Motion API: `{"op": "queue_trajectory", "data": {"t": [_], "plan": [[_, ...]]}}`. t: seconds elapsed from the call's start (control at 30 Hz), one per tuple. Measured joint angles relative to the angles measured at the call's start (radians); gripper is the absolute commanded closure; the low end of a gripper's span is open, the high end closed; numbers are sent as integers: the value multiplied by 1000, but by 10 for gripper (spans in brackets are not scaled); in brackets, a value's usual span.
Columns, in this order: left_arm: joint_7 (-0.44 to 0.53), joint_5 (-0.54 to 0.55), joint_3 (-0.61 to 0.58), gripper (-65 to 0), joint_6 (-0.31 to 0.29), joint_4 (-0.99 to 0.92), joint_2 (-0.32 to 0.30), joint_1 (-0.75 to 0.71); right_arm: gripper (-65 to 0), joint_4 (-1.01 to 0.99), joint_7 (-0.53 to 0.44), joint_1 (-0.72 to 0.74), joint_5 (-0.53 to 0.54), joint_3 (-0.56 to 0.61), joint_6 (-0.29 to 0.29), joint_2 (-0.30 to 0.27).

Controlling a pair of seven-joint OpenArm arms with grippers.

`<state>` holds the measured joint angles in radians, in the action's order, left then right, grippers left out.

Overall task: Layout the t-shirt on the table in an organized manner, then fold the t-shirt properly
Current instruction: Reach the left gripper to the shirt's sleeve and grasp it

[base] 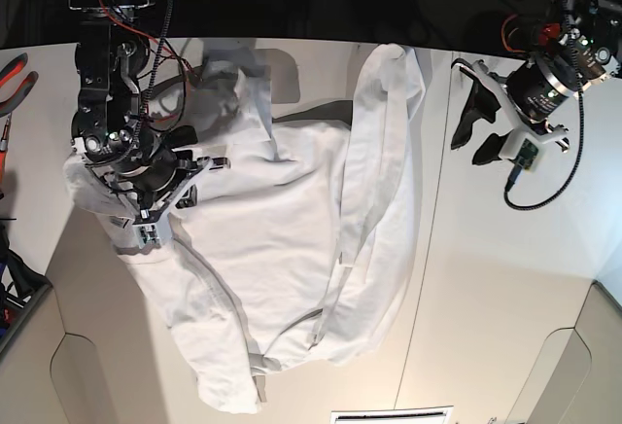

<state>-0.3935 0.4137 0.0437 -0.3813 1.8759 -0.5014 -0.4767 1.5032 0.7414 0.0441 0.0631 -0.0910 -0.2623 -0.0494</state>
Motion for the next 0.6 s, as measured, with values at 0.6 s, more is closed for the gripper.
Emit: {"op": "queue_trajectory", "data": {"t": [0.6], "plan": [[-257, 227, -90, -321, -114, -49, 53, 111, -10, -179, -80, 14, -4, 0, 42, -15]]}}
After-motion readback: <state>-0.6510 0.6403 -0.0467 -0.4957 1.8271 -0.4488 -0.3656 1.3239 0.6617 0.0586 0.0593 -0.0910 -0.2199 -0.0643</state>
